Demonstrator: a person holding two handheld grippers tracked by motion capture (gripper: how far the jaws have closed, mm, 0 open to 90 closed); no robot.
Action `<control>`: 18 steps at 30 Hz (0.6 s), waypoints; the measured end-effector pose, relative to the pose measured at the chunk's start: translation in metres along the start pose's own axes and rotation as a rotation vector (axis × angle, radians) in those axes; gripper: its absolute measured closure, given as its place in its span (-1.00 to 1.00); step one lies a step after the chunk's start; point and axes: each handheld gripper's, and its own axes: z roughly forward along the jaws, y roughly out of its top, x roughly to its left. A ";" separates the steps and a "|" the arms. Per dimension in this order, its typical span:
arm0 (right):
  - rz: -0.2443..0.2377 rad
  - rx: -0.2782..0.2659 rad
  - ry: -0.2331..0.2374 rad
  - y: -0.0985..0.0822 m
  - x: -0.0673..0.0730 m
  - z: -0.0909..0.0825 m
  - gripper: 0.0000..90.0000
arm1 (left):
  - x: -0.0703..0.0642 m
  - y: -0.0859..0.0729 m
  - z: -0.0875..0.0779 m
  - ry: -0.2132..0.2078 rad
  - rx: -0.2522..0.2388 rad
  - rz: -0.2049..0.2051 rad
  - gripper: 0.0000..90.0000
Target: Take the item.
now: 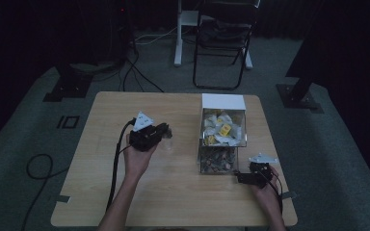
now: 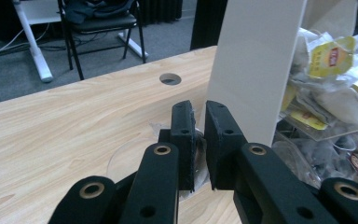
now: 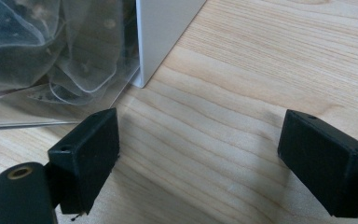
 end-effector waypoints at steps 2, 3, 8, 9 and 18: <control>0.002 0.001 0.000 0.000 0.000 0.000 -0.72 | 0.001 0.000 0.001 0.002 0.001 -0.003 0.85; 0.000 0.000 0.000 0.000 0.000 0.000 -0.72 | 0.002 0.000 0.003 0.004 0.001 -0.006 0.85; -0.002 0.002 0.000 0.000 0.000 0.000 -0.72 | 0.005 -0.001 0.009 0.018 0.013 -0.012 0.85; -0.001 0.002 0.000 0.000 0.000 0.000 -0.72 | 0.005 0.000 0.010 0.019 0.016 -0.009 0.85; 0.001 0.001 0.000 0.000 0.000 0.000 -0.72 | 0.006 0.006 0.017 0.037 0.019 -0.009 0.85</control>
